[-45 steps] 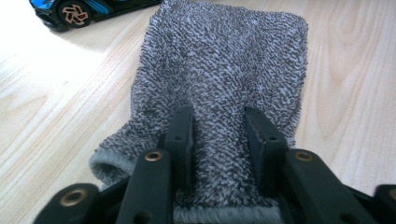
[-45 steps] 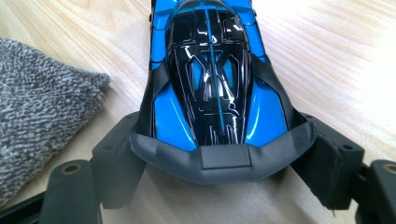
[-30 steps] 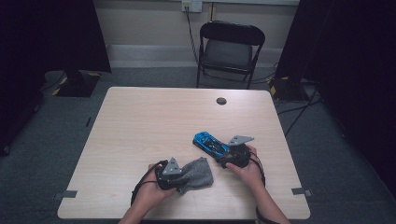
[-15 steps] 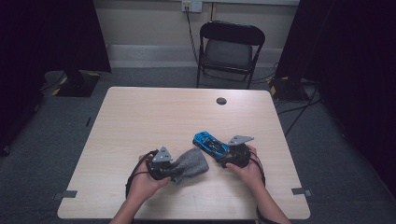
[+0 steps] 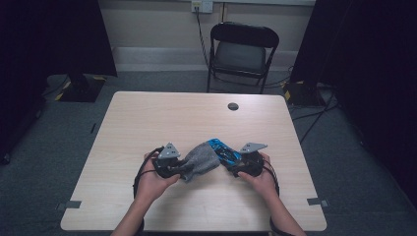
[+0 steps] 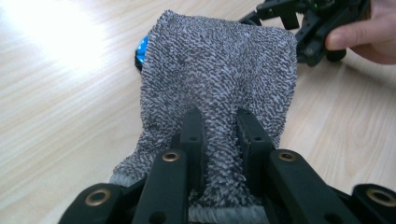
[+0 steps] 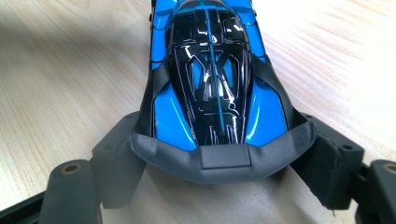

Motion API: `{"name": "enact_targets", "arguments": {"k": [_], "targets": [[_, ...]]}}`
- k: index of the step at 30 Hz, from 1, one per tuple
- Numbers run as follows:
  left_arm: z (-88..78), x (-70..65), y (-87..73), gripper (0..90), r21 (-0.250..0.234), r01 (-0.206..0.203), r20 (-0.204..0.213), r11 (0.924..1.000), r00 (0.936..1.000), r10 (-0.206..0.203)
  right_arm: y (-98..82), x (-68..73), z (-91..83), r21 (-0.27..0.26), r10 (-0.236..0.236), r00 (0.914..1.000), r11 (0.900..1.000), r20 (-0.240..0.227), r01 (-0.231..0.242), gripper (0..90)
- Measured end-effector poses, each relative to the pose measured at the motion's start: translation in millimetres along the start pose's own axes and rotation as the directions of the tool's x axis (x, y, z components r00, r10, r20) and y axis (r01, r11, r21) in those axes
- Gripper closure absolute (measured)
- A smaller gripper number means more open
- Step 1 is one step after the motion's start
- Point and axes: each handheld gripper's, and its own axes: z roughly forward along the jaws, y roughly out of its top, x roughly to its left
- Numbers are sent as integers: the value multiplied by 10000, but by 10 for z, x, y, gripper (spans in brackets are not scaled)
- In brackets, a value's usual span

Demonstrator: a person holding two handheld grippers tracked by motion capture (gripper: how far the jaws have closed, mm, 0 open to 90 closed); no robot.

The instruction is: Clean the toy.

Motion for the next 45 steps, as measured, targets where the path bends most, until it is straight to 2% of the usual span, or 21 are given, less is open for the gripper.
{"name": "enact_targets", "arguments": {"k": [5, 12, 19, 22, 27, 30, 34, 36, 41, 45], "targets": [[45, 19, 39, 756, 55, 19, -9, 10000, 10000, -19, 0, 0, 1, -2, 4, 10000, 10000, 0, -4, 235], [208, 18, 130, 755, -1, 94, 54, 10000, 9999, -94, 0, -1, 0, 0, 1, 10000, 10000, -5, -1, 236], [379, -25, 274, 756, 85, -127, 46, 9999, 9999, 127, 0, 0, 1, -5, 4, 10000, 10000, 2, -4, 236], [498, -84, 351, 756, 313, -415, 122, 9986, 9991, 412, 0, 0, 1, -6, 7, 10000, 10000, 0, -7, 236], [627, -135, 397, 755, 419, -504, 134, 9979, 9987, 498, 0, 0, 1, -5, 1, 10000, 10000, 2, -1, 235], [771, -183, 423, 755, 693, -782, 123, 9945, 9969, 776, 0, 0, 1, -2, 1, 10000, 10000, 2, -1, 235], [857, -229, 448, 754, 786, -902, 221, 9928, 9958, 887, 0, 0, 1, -3, -1, 10000, 10000, 0, 1, 235], [922, -277, 472, 753, 1007, -1149, 209, 9883, 9933, 1134, 0, 0, 1, -3, 0, 10000, 10000, 0, 0, 235], [958, -293, 503, 751, 1199, -1302, 23, 9842, 9914, 1309, 0, 0, 1, -3, 1, 10000, 10000, 1, -1, 235], [952, -262, 548, 752, 1461, -1356, -300, 9799, 9895, 1414, 0, 0, 1, -4, -4, 10000, 10000, -1, 4, 236]]}}
